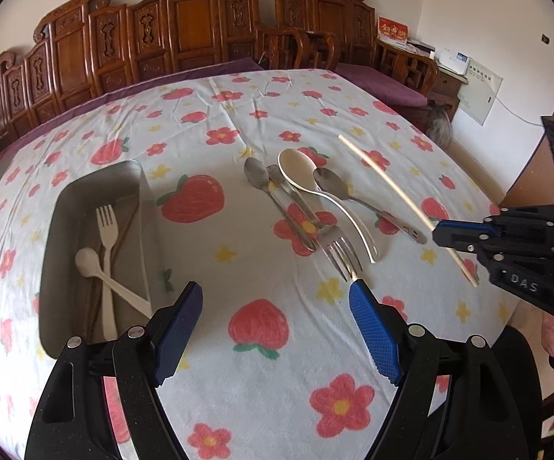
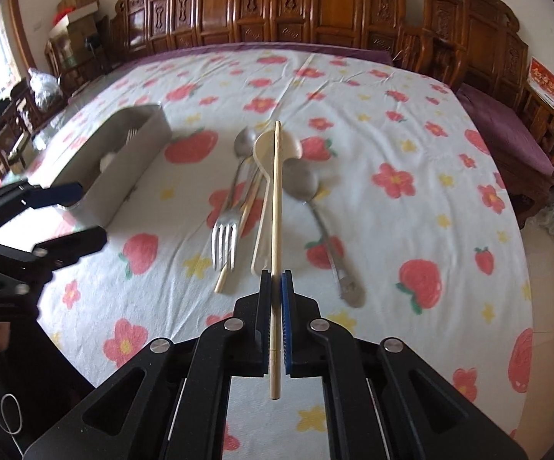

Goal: Organize utensils
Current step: 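Grasp the metal fork with the left gripper while the right holds the chopstick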

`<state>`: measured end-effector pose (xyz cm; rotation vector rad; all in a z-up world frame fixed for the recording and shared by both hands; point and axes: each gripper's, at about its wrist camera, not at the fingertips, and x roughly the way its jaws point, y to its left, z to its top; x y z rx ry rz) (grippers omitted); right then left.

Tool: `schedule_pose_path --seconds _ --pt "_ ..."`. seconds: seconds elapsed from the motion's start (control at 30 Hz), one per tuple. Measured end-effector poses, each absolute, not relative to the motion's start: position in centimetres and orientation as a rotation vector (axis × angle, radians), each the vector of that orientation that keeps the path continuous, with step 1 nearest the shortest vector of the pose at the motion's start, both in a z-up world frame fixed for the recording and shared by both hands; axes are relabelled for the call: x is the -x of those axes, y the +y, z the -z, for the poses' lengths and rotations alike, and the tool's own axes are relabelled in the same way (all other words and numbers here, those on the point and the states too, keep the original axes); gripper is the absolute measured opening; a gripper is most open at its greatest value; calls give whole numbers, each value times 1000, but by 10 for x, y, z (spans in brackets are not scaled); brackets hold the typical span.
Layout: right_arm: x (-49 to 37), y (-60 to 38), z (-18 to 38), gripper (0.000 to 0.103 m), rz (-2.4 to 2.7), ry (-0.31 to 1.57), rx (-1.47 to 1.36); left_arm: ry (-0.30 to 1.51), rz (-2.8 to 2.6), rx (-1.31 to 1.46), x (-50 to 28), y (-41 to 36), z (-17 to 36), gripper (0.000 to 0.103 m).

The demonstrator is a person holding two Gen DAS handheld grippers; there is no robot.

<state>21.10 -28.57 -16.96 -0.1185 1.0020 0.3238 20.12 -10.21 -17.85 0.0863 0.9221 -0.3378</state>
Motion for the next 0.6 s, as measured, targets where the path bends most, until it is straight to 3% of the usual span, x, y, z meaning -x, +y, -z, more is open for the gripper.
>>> schedule_pose_path --seconds 0.37,0.6 --pt "-221 -313 157 6 -303 973 79 1015 329 -48 -253 -143 200 72" --pt "-228 -331 156 6 -283 975 39 1079 324 2 -279 -158 213 58"
